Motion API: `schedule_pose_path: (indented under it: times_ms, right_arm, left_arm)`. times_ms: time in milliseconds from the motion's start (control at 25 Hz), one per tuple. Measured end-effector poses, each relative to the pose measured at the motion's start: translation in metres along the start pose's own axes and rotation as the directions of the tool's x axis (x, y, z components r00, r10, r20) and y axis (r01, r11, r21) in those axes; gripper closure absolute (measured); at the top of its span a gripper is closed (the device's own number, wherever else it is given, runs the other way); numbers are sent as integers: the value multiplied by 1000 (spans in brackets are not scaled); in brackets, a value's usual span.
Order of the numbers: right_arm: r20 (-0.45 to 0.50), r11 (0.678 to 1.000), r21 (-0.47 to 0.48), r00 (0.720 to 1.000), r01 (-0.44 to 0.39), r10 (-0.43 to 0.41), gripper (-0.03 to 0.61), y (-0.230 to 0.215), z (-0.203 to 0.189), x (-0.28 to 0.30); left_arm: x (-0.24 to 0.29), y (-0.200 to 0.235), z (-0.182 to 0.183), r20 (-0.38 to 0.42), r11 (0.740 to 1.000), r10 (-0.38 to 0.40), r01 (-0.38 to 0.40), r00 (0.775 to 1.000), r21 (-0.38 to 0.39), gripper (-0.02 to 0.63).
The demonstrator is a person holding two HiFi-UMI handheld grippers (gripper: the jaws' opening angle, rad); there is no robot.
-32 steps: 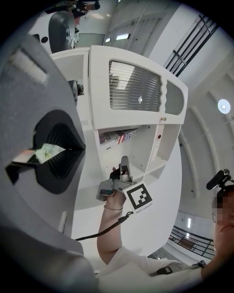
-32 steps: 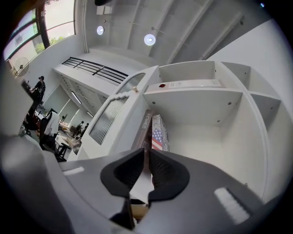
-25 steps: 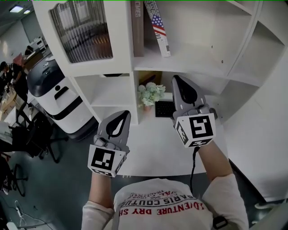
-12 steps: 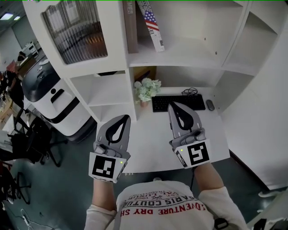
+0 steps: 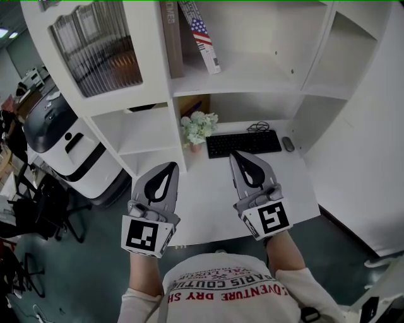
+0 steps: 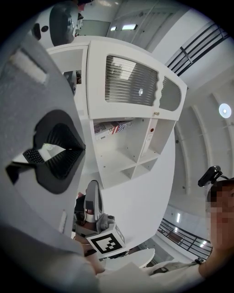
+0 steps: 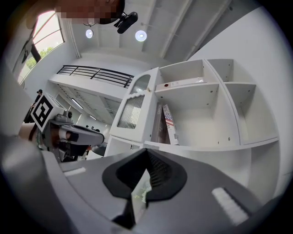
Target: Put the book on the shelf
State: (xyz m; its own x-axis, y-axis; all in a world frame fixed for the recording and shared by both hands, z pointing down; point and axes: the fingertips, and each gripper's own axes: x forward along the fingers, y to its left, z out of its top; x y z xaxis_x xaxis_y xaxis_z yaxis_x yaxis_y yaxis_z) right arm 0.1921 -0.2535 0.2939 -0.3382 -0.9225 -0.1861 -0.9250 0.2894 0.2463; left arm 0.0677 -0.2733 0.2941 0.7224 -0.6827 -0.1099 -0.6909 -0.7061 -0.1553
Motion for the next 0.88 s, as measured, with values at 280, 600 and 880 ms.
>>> schedule_pose_path:
  times_ms: [280,600,880]
  right_arm:
    - [-6,999,-26,1000,27,-27,578,-4,-2,4]
    - [10,997,-31,997,73,-73,578,-7,-7,7]
    - [0,997,-23,997,73,-73,578,-7,-13,9]
  left_arm:
    - [-2,7,0,4,1000,6,-6,1000,-12,609]
    - [-1,11,0,12,1000,6,-6,1000,-25,609]
    - [1,13,-3,13,1000,13,-12,1000,-27,609]
